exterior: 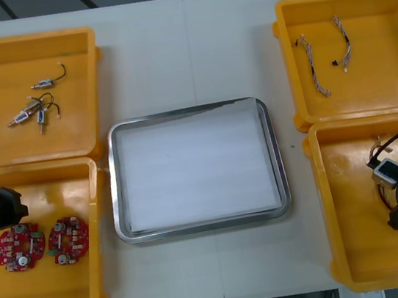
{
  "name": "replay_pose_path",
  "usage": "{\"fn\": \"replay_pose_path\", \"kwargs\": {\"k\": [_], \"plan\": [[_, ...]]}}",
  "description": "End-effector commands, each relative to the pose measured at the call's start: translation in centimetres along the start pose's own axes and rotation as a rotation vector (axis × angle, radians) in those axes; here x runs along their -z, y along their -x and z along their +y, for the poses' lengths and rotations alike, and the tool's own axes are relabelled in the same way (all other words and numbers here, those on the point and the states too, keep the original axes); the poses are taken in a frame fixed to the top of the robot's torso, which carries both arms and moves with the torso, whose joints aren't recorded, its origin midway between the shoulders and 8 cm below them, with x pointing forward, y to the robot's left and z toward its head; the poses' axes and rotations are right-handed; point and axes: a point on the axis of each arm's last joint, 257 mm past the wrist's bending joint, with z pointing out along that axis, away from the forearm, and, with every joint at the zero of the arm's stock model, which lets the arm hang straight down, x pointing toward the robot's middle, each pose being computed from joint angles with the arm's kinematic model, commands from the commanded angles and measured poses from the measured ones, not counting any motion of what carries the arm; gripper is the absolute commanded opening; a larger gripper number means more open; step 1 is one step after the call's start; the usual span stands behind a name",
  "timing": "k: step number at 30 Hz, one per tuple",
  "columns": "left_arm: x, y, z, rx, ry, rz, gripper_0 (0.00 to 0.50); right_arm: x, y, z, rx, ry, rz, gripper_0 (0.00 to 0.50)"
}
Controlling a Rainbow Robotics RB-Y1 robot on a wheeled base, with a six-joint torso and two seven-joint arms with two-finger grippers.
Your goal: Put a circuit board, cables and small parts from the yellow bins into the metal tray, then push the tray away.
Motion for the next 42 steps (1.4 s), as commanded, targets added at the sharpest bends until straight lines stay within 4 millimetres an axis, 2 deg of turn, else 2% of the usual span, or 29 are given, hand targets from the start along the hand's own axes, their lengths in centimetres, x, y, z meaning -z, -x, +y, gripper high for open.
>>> {"fn": "replay_pose_path", "kwargs": {"k": [1, 5, 11, 15, 17, 19, 22, 24, 29, 33, 42], "plan": [[-0.9, -1.2, 0.2, 0.031, 0.011, 0.011, 0.500, -0.6, -1.3, 1.0, -0.020, 0.010, 0.021, 0.500], [-1.3, -1.5, 0.6, 0.004, 0.029, 0.001, 0.500, -0.7, -1.3, 1.3, -0.025, 0.017, 0.020, 0.493], [-1.9, -1.9, 1.0, -0.009, 0.041, -0.002, 0.500, -0.7, -1.2, 1.5, -0.030, 0.022, 0.015, 0.391], [-2.2, -2.2, 1.1, -0.019, 0.045, -0.004, 0.500, -0.8, -1.3, 1.6, -0.032, 0.023, 0.017, 0.247], [-2.4, -2.3, 1.2, -0.022, 0.048, -0.004, 0.500, -0.8, -1.3, 1.6, -0.032, 0.024, 0.016, 0.198], [-2.5, -2.6, 1.4, -0.022, 0.051, 0.001, 0.500, -0.8, -1.3, 1.7, -0.034, 0.024, 0.017, 0.085], [-2.8, -2.6, 1.2, -0.022, 0.044, -0.002, 0.500, -0.8, -1.2, 1.7, -0.037, 0.024, 0.016, 0.014], [-3.0, -2.7, 1.2, -0.022, 0.043, -0.003, 0.500, -0.8, -1.2, 1.7, -0.037, 0.023, 0.015, 0.000], [-3.3, -2.8, 1.1, -0.027, 0.040, -0.007, 0.500, -0.5, -0.9, 1.3, -0.038, 0.018, 0.009, 0.000], [-3.5, -3.1, 1.3, -0.029, 0.043, -0.005, 0.500, 0.4, -0.4, 0.6, -0.038, 0.004, -0.003, 0.000], [-3.7, -3.1, 1.7, -0.036, 0.051, -0.008, 0.500, 4.4, 0.1, -0.2, -0.028, -0.027, 0.001, 0.000]]}}
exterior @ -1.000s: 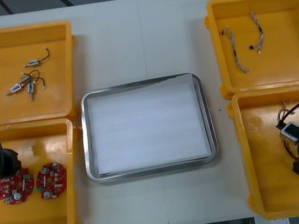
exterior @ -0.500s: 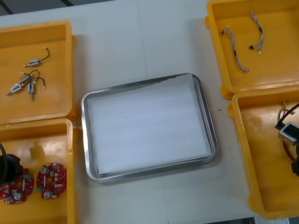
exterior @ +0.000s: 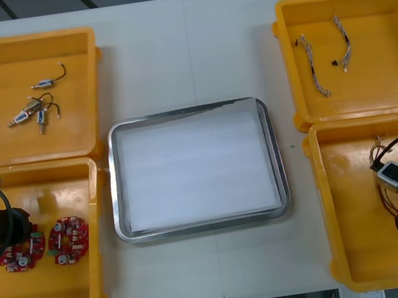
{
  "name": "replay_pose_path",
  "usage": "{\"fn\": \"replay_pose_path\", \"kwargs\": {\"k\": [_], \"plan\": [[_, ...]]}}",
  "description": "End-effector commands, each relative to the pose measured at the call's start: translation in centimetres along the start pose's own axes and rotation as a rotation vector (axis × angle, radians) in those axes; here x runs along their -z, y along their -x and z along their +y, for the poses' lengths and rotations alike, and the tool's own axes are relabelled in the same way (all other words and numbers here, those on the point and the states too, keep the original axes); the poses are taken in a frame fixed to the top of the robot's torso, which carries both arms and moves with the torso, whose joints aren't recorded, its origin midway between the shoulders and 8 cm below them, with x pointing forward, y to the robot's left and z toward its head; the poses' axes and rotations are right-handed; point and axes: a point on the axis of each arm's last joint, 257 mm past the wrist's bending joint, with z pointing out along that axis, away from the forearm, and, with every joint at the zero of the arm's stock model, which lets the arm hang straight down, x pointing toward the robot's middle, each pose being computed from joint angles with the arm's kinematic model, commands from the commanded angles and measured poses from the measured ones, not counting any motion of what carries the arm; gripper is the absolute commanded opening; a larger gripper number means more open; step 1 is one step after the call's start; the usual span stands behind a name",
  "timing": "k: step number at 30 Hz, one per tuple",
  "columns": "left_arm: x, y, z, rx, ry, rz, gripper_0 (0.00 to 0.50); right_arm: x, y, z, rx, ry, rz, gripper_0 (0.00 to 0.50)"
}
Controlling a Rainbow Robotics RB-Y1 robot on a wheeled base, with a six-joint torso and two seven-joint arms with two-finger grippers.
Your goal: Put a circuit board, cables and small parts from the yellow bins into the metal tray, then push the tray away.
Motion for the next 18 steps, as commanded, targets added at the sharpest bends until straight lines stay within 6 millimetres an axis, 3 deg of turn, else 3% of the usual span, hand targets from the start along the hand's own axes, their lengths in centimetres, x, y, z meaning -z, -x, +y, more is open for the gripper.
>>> {"fn": "replay_pose_path", "kwargs": {"k": [1, 3, 4, 5, 6, 7, 8, 9, 15, 18], "plan": [[-0.5, -0.8, -0.1, 0.055, -0.002, 0.007, 0.500, 3.1, 0.8, -0.9, -0.027, -0.033, -0.037, 0.000], [-0.5, -0.8, -0.1, 0.053, -0.001, 0.007, 0.500, 4.0, 1.0, -1.0, -0.029, -0.037, -0.040, 0.000], [-0.5, -0.8, 0.0, 0.053, 0.000, 0.007, 0.454, 4.5, 1.1, -1.0, -0.033, -0.038, -0.043, 0.000], [-0.5, -0.8, 0.0, 0.051, 0.001, 0.007, 0.330, 5.1, 1.3, -1.0, -0.037, -0.032, -0.052, 0.000], [-0.5, -0.8, -0.1, 0.051, 0.001, 0.007, 0.250, 5.4, 1.3, -1.0, -0.040, -0.029, -0.055, 0.000], [-0.5, -0.8, -0.1, 0.054, 0.000, 0.005, 0.056, 6.0, 1.5, -0.8, -0.045, -0.017, -0.066, 0.000], [-0.5, -0.8, 0.0, 0.053, 0.001, 0.006, 0.023, 6.3, 1.6, -0.9, -0.048, -0.014, -0.068, 0.000], [-0.5, -0.8, 0.0, 0.051, 0.000, 0.005, 0.000, 7.0, 1.8, -0.8, -0.052, -0.004, -0.078, 0.000], [-0.8, -0.9, -0.1, 0.048, -0.005, 0.001, 0.000, 9.8, 2.9, -0.8, -0.063, 0.031, -0.118, 0.000], [-0.8, -0.8, 0.0, 0.046, -0.003, -0.005, 0.000, 11.3, 4.5, -1.6, -0.055, 0.005, -0.164, 0.000]]}}
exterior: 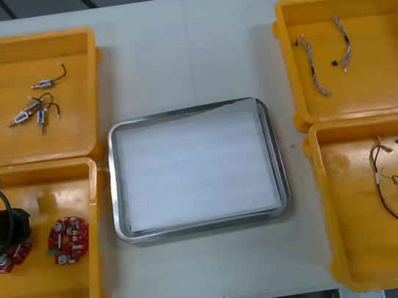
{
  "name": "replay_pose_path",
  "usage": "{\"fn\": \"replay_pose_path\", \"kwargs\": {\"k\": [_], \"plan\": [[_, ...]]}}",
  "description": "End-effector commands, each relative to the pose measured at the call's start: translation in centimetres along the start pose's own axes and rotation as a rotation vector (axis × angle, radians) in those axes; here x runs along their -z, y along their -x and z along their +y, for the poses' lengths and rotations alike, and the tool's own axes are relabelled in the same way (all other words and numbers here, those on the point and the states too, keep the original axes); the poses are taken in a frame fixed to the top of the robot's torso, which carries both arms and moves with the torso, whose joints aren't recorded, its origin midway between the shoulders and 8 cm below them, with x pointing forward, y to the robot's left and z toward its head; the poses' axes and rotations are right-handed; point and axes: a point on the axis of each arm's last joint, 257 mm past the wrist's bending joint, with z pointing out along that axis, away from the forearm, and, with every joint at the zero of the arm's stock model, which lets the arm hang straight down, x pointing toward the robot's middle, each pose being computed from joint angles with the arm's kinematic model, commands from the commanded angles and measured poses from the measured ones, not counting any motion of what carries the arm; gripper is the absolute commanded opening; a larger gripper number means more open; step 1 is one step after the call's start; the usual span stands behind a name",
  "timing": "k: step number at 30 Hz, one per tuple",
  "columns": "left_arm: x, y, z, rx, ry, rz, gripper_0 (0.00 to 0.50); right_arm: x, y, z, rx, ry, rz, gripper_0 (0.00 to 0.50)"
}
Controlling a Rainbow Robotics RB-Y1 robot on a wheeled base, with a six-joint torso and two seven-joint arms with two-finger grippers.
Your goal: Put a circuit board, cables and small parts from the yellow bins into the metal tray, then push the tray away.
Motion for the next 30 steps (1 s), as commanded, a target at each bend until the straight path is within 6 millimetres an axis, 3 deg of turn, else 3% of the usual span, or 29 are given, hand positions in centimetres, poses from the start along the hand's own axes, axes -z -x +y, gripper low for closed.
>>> {"fn": "replay_pose_path", "kwargs": {"k": [1, 9, 16, 30], "plan": [[-0.5, -0.8, -0.1, 0.055, -0.001, 0.007, 0.000, 3.4, 4.1, -1.5, -0.009, -0.064, -0.127, 0.000], [0.8, 0.9, 0.2, 0.027, 0.009, -0.017, 0.000, 7.1, 7.9, -2.4, 0.020, -0.137, -0.250, 0.000], [5.3, 3.3, 0.1, 0.036, 0.033, 0.015, 0.000, 9.1, 10.0, -2.3, 0.043, -0.142, -0.294, 0.000], [12.8, 6.9, -1.5, 0.027, 0.041, -0.012, 0.000, 10.6, 12.8, 0.0, -0.055, -0.053, -0.272, 0.000]]}}
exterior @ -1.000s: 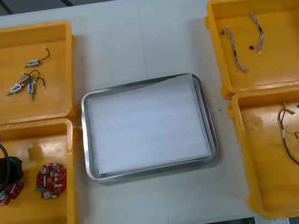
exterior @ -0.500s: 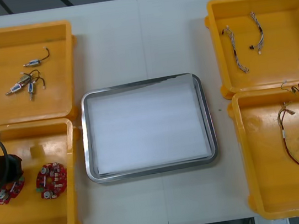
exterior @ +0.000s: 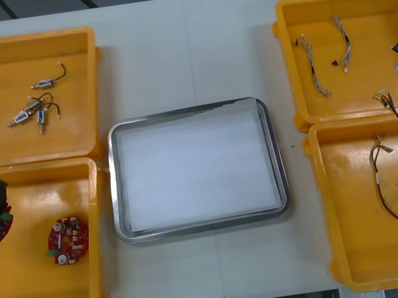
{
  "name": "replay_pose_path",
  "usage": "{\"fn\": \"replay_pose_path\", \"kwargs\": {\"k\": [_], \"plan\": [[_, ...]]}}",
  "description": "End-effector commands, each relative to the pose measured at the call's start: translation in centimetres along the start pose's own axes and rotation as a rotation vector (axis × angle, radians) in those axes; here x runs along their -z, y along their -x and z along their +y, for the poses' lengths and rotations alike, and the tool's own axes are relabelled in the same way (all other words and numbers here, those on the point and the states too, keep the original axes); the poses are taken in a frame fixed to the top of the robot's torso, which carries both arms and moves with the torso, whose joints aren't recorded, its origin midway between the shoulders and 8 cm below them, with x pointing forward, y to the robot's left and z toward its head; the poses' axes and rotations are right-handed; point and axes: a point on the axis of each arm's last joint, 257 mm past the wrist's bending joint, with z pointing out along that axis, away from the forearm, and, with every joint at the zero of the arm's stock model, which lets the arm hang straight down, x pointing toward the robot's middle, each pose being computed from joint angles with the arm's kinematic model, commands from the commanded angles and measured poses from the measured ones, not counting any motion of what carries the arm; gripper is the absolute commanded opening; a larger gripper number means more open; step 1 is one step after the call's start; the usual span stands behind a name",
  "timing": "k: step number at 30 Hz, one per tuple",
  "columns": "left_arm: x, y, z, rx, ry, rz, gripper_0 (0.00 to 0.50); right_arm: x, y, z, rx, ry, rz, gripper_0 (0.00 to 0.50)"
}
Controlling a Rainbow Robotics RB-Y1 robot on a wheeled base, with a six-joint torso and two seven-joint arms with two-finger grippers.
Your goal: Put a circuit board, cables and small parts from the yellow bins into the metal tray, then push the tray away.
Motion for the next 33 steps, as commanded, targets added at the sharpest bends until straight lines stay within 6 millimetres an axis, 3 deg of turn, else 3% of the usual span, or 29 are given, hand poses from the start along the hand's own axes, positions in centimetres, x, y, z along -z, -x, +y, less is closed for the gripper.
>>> {"fn": "replay_pose_path", "kwargs": {"k": [1, 13, 33], "plan": [[3.9, 2.8, -0.3, -0.009, 0.014, -0.077, 0.000, 1.0, 2.0, 0.4, -0.048, 0.024, -0.011, 0.000], [6.0, 3.5, -2.9, -0.021, -0.045, -0.126, 0.000, 1.2, 4.5, -0.2, -0.089, 0.054, -0.011, 0.000], [9.7, 2.5, -12.3, 0.005, -0.203, -0.146, 0.000, -0.1, 4.1, 0.4, -0.094, 0.050, 0.049, 0.000]]}}
